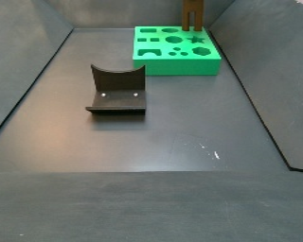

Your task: Insert the square-circle object.

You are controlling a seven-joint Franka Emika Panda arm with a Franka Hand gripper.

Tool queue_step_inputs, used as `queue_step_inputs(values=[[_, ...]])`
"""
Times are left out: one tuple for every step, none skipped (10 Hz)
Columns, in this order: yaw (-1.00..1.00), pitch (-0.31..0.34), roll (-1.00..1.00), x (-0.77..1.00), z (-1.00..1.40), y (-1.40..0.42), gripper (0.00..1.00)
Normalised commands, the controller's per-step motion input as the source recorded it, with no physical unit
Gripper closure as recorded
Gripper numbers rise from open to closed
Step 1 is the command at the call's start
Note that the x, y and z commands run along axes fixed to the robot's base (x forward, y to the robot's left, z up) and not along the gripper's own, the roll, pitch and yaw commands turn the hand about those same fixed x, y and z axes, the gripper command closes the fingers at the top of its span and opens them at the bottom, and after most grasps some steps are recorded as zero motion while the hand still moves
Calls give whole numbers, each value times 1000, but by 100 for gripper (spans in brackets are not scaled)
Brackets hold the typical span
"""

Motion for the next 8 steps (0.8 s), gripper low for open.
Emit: queue_step_inputs(values=[[0,-210,-161,0,-649,17,100],[-34,-90,107,0,-689,-114,100],[-17,-114,157,0,-729,-174,100],[0,-193,197,-17,-737,-197,100],[0,-350,53,-223,-574,-60,100],[0,-254,70,-63,-220,-117,100],[0,4,64,6,-37,0,100],[0,-159,30,-34,-146,-31,100]])
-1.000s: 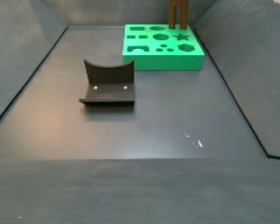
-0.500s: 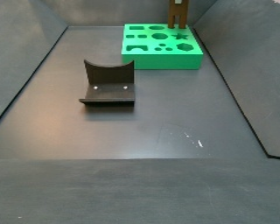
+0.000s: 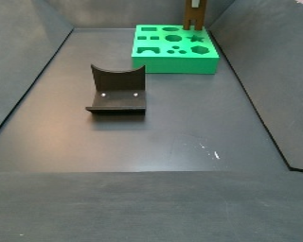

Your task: Insert the square-circle object.

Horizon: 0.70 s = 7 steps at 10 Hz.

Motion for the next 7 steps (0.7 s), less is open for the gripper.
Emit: queue_step_inputs(values=[[0,-289,0,-129,-103,0,100],[0,-156,103,0,-126,-63,100],[11,-126,204,-14,-314,-100,100],[77,-130,301,-51,-374,-117,100],[20,-116,217,0,-514,-166,100],[3,-343,0,0,-531,-14,100],[0,0,0,0,0,0,100]])
